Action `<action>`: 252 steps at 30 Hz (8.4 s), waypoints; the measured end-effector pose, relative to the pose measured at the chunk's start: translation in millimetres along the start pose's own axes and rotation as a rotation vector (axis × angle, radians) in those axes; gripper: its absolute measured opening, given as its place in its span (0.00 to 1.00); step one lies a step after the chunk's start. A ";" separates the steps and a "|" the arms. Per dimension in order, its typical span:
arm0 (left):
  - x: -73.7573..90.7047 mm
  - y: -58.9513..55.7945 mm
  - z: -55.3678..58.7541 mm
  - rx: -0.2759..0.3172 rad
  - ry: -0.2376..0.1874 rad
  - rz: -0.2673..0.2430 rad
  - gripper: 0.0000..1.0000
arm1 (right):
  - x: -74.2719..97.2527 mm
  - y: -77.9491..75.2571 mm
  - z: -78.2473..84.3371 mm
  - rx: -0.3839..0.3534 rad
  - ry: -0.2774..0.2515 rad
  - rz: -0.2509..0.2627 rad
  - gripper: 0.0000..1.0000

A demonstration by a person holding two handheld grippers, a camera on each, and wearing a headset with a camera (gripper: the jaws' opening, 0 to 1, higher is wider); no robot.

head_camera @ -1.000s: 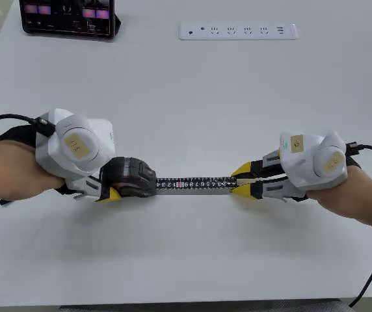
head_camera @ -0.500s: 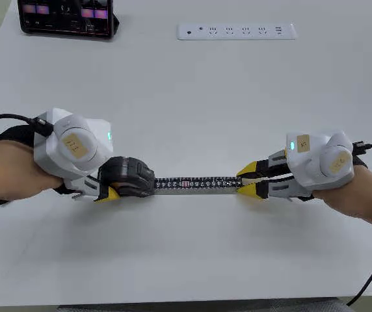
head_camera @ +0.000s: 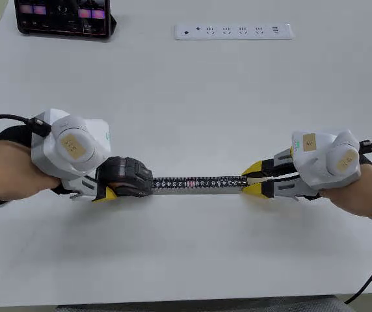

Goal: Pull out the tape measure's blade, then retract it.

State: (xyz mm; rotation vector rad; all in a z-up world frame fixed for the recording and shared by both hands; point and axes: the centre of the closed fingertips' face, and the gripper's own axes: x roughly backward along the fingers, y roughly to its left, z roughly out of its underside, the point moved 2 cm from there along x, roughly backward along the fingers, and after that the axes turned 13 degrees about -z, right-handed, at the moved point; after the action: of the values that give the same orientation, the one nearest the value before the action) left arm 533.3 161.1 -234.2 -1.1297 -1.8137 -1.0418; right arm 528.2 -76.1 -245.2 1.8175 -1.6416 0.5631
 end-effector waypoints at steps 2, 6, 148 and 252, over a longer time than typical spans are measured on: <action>0.0 -0.1 -0.1 -0.001 0.001 0.000 0.29 | 1.3 0.3 1.1 -0.001 0.002 0.001 0.09; -0.4 -0.4 0.0 -0.005 0.002 0.000 0.29 | 4.1 1.7 3.9 -0.004 0.007 0.003 0.09; 30.6 -1.5 2.4 0.282 -0.106 -0.083 0.49 | 52.9 23.9 16.8 -0.217 -0.016 0.135 0.44; 71.5 -79.3 45.9 0.769 -0.322 -0.340 0.90 | 62.0 93.5 34.8 -0.406 -0.157 0.399 0.86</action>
State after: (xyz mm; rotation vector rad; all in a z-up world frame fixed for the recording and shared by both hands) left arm 428.2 203.3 -208.3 -0.5390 -2.4122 -0.2505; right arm 441.3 -148.4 -213.2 1.2743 -2.0690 0.2261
